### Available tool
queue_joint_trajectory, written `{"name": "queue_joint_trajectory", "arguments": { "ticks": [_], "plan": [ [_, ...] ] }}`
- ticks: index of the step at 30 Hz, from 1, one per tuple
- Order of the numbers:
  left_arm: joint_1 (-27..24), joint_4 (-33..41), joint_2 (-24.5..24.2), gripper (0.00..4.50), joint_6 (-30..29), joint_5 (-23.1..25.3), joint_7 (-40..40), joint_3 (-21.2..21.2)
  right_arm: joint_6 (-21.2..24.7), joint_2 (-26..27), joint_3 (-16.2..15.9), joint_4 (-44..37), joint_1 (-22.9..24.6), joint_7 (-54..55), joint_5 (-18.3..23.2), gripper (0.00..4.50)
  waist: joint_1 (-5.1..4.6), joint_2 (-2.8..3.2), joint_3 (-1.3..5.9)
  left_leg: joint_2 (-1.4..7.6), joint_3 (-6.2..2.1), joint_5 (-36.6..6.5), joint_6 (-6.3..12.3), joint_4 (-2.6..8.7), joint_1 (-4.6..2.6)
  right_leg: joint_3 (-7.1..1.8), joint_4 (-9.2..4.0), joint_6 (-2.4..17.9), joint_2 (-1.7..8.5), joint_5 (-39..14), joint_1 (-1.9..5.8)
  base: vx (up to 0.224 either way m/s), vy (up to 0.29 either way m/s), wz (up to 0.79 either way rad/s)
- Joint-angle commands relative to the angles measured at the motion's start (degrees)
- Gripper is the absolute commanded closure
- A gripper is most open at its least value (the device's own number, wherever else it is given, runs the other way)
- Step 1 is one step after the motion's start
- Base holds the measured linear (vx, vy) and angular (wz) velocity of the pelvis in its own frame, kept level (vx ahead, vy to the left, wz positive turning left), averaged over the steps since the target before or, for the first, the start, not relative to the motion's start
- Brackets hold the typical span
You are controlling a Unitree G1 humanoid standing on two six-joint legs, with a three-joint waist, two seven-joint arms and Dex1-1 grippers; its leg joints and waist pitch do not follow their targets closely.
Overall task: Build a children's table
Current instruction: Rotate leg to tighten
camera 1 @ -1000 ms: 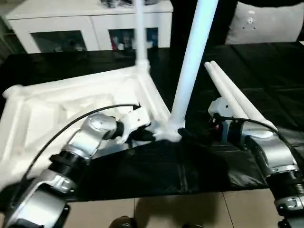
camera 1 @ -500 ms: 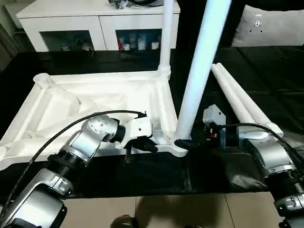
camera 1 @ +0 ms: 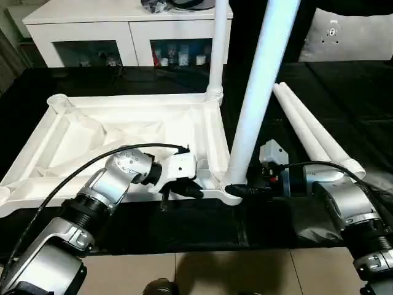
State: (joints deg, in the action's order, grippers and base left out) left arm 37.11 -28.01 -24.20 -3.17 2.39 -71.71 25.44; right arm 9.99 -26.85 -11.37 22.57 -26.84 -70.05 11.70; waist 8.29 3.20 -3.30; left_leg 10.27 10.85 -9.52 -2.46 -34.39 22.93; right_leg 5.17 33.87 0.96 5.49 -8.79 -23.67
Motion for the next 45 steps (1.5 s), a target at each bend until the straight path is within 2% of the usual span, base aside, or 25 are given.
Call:
{"name": "queue_joint_trajectory", "arguments": {
  "ticks": [1,3,4,5,6,7,8,9,10,11,13,15,19,21,23,25,29,31,32,34,37,40,41,42,45],
  "plan": [
    [0.59,1.96,0.63,4.50,0.18,-0.47,-0.92,0.21,1.30,0.81,-0.24,-1.55,0.57,-1.13,1.77,1.84,-0.28,-0.41,4.52,3.35,-1.33,-14.12,3.38,4.14,-1.66,-2.70,-3.36,12.17,3.71,-14.11,2.82,0.000,0.000,0.00],
    [-0.08,3.74,1.69,4.50,-4.00,-1.53,0.92,-0.97,4.57,2.25,-0.03,-2.57,1.15,1.59,2.12,1.84,-0.24,-0.50,4.47,3.32,-1.34,-14.46,3.11,4.17,-1.64,-2.70,-3.39,12.05,3.76,-14.94,2.89,0.000,0.000,0.00],
    [-0.35,4.53,2.30,4.50,-6.24,-1.79,2.24,-1.51,5.88,3.09,0.17,-2.64,1.26,3.50,1.90,1.85,-0.42,-0.21,4.49,3.42,-1.35,-14.63,2.64,4.27,-1.68,-2.78,-3.32,12.00,3.67,-14.87,2.91,0.000,0.000,0.00],
    [-0.75,6.19,4.63,4.50,-12.85,-2.16,6.85,-3.05,8.49,6.41,1.52,-1.35,0.70,10.80,0.95,1.85,-0.39,-0.24,4.38,3.34,-1.42,-14.98,2.57,4.28,-1.70,-2.71,-3.46,11.97,3.68,-15.54,2.79,0.000,0.000,0.00],
    [-0.84,6.66,5.67,4.50,-15.18,-2.23,8.78,-3.64,9.53,7.93,2.29,-0.48,0.23,14.10,0.63,1.86,-0.97,-0.17,4.04,3.34,-1.40,-16.05,1.54,4.51,-1.63,-2.84,-3.39,12.14,3.59,-16.95,2.64,0.000,0.000,0.00],
    [-0.84,6.66,5.67,4.50,-15.18,-2.23,8.78,-3.64,9.53,7.93,2.29,-0.48,0.23,14.10,0.63,1.86,-1.02,-0.28,3.96,2.95,-1.66,-19.15,0.45,4.47,-2.10,-2.47,-4.22,10.69,3.98,-23.12,2.69,0.000,0.000,0.00],
    [-0.90,7.10,7.02,4.50,-17.86,-2.26,11.20,-4.34,10.72,9.90,3.38,0.78,-0.48,18.32,0.26,1.86,-1.23,-0.45,3.97,2.92,-1.75,-19.52,0.09,4.52,-2.11,-2.46,-4.39,9.95,4.06,-24.46,2.81,0.000,0.000,0.00],
    [-0.14,6.39,10.93,4.50,-22.32,-1.70,17.64,-5.97,12.18,14.27,5.86,4.99,-2.83,28.68,-1.03,1.86,-1.95,-1.04,3.80,2.88,-1.76,-19.59,-0.39,4.76,-1.80,-2.50,-4.50,9.11,3.90,-25.66,2.86,0.000,0.000,0.00],
    [0.09,6.08,11.82,4.50,-23.11,-1.54,19.07,-6.36,12.28,14.93,6.14,5.72,-3.20,30.21,-1.23,1.86,-2.75,-0.51,3.47,2.77,-2.02,-22.18,-1.28,4.79,-2.20,-2.20,-4.90,8.71,3.91,-28.79,2.45,0.000,0.000,0.00],
    [0.27,5.85,12.49,4.50,-23.71,-1.43,20.14,-6.65,12.35,15.42,6.35,6.27,-3.47,31.35,-1.39,1.86,-3.18,-0.64,3.56,2.64,-2.11,-22.90,-1.63,4.70,-2.29,-2.00,-5.05,8.10,3.97,-30.08,2.64,0.000,0.000,0.00],
    [1.93,3.42,18.25,4.50,-25.53,-0.92,28.28,-8.58,9.70,18.76,8.61,11.17,-5.41,37.92,-1.29,1.86,-4.10,-0.61,3.77,2.45,-2.05,-22.93,-1.07,4.59,-2.31,-1.96,-5.66,6.90,3.86,-29.89,2.60,0.000,0.000,0.00],
    [1.81,4.27,19.86,4.50,-25.88,-0.93,29.22,-8.48,9.06,19.22,9.05,11.41,-5.43,38.48,-1.41,1.30,-4.19,-0.55,3.94,2.30,-1.96,-22.01,-0.12,4.44,-2.38,-1.94,-5.82,7.14,3.80,-28.29,2.66,0.000,0.000,0.00],
    [1.26,5.78,19.66,4.50,-25.07,0.67,28.96,-6.74,8.56,19.23,9.48,10.25,-4.96,37.35,-1.41,1.06,-3.99,-0.70,4.29,2.34,-1.63,-17.56,2.29,4.41,-1.76,-2.13,-5.27,8.44,3.51,-21.93,3.05,0.000,0.000,0.00],
    [0.81,5.96,17.66,4.50,-23.60,2.76,28.65,-5.44,7.03,18.13,9.20,8.60,-3.89,35.78,-2.47,0.70,-3.66,-0.45,4.37,2.57,-1.63,-16.30,2.72,4.44,-1.67,-2.23,-4.96,8.97,3.51,-19.63,3.10,0.000,0.000,0.00],
    [0.67,5.62,16.47,4.50,-23.27,3.57,28.69,-5.34,5.60,16.99,9.39,7.82,-3.19,33.87,-1.90,0.68,-3.30,-0.37,4.46,2.65,-1.63,-15.78,2.77,4.42,-1.72,-2.21,-4.74,9.46,3.49,-18.12,3.18,0.000,0.000,0.00],
    [0.62,5.11,15.34,4.50,-22.56,4.28,28.80,-5.23,4.58,15.69,9.60,7.26,-2.52,31.91,-1.18,0.35,-2.94,-0.30,4.40,2.75,-1.65,-15.97,2.59,4.49,-1.77,-2.23,-4.62,9.84,3.49,-17.26,3.25,0.000,0.000,0.00],
    [0.42,4.32,12.63,4.50,-20.59,4.38,26.63,-5.04,2.15,11.43,10.27,4.66,-0.46,25.65,-0.12,0.08,-2.74,-0.24,4.54,2.85,-1.65,-16.65,2.54,4.56,-1.89,-2.22,-4.39,10.41,3.45,-15.44,3.36,0.000,0.000,0.00],
    [0.27,4.30,11.06,4.50,-18.96,4.40,24.71,-4.24,1.60,9.26,10.38,3.02,0.41,22.62,0.31,0.08,-2.47,-0.31,4.51,2.88,-1.68,-15.97,3.13,4.53,-1.67,-2.25,-4.33,10.40,3.59,-14.70,3.53,0.000,0.000,0.00],
    [0.22,4.17,10.21,4.50,-18.12,4.44,23.48,-3.80,1.33,8.04,10.49,2.56,0.64,20.76,0.62,0.08,-2.54,-0.04,4.48,2.89,-1.68,-16.11,3.08,4.53,-1.72,-2.25,-4.27,10.49,3.54,-14.83,3.42,0.000,0.000,0.00],
    [0.12,3.77,8.72,4.50,-15.89,4.35,20.80,-3.13,1.76,5.73,10.27,0.98,1.18,16.75,1.47,0.08,-2.52,-0.31,4.42,2.77,-1.63,-16.37,3.33,4.45,-1.67,-2.16,-4.46,10.58,3.56,-15.50,3.57,0.000,0.000,0.00],
    [-0.29,3.23,4.81,4.50,-8.02,4.40,13.14,-0.64,-0.66,1.97,8.10,0.63,0.84,11.57,-0.09,0.08,-2.13,-0.21,4.46,2.96,-1.70,-16.32,3.54,4.44,-1.78,-2.18,-4.57,10.18,3.71,-17.24,3.40,0.000,0.000,0.00],
    [-0.35,3.24,3.52,4.50,-5.30,3.84,10.03,0.06,-1.77,0.92,6.85,0.69,0.50,8.87,-0.28,0.08,-2.23,-0.27,4.36,3.00,-1.61,-17.17,2.94,4.50,-1.82,-2.23,-4.45,10.63,3.63,-17.47,3.25,0.000,0.000,0.00],
    [-0.23,3.22,3.13,4.50,-4.76,3.42,8.85,0.14,-2.08,0.39,6.11,0.53,0.43,7.20,-0.35,0.08,-1.87,-0.14,4.37,3.13,-1.56,-17.79,2.94,4.49,-2.05,-2.24,-4.47,10.90,3.66,-17.93,3.12,0.000,0.000,0.00],
    [-0.04,3.07,2.83,4.50,-3.99,3.01,7.79,0.23,-2.49,-0.06,5.51,0.58,0.32,5.57,-0.49,0.08,-1.75,-0.42,4.42,3.17,-1.46,-17.54,2.97,4.47,-2.09,-2.30,-4.44,11.00,3.60,-17.60,3.10,0.000,0.000,0.00],
    [0.36,3.23,1.64,4.50,-1.52,1.74,3.63,0.68,-4.73,-1.42,2.99,1.08,-0.01,1.36,-2.07,0.08,-1.13,-0.23,4.53,3.37,-1.50,-16.85,2.99,4.48,-2.06,-2.37,-3.99,11.75,3.69,-15.49,3.08,0.000,0.000,0.00]
  ]
}}
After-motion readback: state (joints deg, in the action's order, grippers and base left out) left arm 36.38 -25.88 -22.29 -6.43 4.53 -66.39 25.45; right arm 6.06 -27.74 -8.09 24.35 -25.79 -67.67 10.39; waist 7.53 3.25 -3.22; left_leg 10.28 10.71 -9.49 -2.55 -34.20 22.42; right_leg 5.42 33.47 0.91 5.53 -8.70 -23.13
